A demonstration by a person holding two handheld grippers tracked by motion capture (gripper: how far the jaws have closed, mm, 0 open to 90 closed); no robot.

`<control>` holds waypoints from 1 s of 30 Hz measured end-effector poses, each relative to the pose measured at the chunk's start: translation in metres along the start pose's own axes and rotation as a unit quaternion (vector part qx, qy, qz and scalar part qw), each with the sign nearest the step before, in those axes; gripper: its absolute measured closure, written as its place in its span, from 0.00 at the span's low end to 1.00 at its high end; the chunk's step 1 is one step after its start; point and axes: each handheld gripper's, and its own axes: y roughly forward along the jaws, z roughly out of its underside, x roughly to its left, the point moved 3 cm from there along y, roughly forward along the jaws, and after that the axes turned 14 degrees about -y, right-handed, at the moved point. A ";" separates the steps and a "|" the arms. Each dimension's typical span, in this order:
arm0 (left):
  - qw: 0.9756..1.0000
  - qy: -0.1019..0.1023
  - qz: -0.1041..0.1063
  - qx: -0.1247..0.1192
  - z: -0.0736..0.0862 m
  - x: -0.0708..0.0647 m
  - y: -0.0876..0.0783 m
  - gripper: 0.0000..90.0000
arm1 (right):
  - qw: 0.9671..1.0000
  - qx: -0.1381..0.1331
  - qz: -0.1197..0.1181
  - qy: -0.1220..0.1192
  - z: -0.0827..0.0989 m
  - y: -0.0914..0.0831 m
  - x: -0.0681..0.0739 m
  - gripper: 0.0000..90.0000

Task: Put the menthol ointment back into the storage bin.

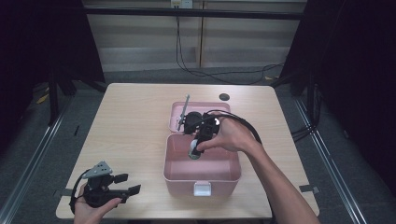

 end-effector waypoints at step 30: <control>1.000 0.000 0.003 -0.002 0.000 0.000 0.000 0.30 | 0.998 0.019 -0.031 -0.050 -0.036 0.046 0.004 0.57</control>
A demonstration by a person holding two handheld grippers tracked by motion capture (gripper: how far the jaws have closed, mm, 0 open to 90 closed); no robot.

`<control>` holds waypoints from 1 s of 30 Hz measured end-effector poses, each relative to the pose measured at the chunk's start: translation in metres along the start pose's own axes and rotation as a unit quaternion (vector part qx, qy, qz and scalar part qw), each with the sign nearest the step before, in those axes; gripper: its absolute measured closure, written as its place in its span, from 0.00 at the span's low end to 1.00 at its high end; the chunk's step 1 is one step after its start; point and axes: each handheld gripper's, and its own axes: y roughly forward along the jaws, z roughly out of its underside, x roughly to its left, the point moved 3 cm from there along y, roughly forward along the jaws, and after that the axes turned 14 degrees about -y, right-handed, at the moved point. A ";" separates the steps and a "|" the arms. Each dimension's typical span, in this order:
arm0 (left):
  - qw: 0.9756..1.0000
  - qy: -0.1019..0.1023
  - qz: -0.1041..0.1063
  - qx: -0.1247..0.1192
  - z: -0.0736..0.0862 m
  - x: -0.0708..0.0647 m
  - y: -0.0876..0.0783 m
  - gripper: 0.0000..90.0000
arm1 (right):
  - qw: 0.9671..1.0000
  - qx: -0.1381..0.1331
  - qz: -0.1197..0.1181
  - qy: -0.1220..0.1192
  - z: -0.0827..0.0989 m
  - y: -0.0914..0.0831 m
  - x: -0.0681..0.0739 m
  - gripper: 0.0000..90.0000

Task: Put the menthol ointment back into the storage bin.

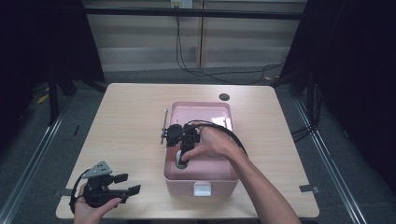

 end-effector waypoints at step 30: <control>1.000 -0.001 -0.003 0.003 0.000 0.000 0.001 0.31 | 1.000 0.011 -0.001 0.005 -0.006 0.050 0.000 0.57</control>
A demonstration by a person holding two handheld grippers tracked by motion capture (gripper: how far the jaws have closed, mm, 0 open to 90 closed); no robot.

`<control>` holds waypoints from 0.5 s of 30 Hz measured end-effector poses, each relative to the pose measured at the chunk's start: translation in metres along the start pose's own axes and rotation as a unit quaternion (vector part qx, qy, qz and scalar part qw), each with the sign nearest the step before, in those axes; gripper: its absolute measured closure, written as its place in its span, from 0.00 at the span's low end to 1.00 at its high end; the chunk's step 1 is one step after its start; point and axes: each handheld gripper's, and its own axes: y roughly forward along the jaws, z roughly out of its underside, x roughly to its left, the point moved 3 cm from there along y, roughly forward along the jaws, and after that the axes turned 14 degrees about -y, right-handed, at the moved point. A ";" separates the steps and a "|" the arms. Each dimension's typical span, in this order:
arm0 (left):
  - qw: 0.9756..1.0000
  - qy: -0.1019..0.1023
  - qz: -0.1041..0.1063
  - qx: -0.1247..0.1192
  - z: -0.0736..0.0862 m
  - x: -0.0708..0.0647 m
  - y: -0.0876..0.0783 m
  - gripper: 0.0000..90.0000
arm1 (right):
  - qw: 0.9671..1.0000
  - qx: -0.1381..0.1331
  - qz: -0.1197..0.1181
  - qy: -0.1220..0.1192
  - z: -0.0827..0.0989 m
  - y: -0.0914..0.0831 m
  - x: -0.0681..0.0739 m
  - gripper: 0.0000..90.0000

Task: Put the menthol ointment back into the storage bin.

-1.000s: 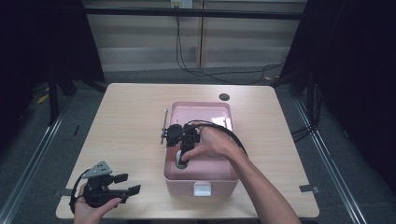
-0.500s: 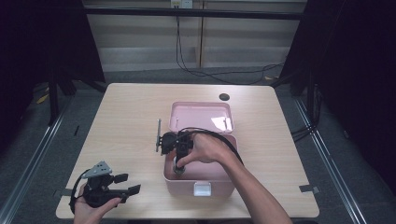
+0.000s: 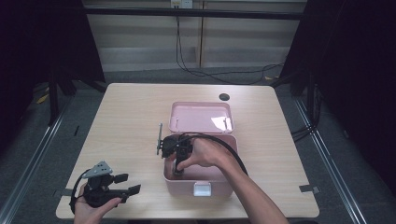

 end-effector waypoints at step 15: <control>1.000 0.002 0.000 0.003 0.000 0.000 0.000 0.31 | 1.000 -0.001 -0.004 0.010 -0.001 0.012 -0.003 0.57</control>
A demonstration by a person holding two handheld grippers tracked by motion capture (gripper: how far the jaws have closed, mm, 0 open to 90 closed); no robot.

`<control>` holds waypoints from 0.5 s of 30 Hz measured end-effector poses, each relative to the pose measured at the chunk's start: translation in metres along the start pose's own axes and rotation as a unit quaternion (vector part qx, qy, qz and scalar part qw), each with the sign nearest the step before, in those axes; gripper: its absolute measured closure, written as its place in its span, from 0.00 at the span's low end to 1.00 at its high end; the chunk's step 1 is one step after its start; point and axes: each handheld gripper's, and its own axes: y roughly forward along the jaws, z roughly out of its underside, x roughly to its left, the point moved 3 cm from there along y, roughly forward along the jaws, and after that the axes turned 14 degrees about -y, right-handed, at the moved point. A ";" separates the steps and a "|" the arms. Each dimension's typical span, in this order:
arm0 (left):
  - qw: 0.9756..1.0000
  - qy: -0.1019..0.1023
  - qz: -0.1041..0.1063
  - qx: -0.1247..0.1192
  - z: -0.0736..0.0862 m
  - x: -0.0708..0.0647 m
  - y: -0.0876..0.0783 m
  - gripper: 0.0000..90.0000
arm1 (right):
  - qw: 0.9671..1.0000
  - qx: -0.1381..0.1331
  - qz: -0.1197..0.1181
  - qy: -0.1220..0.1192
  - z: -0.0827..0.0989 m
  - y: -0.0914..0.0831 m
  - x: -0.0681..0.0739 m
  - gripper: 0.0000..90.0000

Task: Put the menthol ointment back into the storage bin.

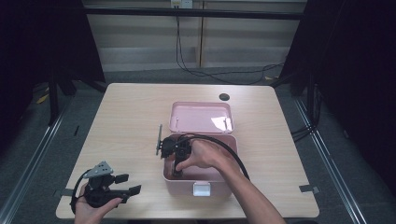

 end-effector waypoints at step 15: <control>1.000 0.000 0.001 0.000 0.000 0.000 0.000 0.31 | 1.000 -0.008 -0.006 0.010 0.001 0.001 -0.002 0.56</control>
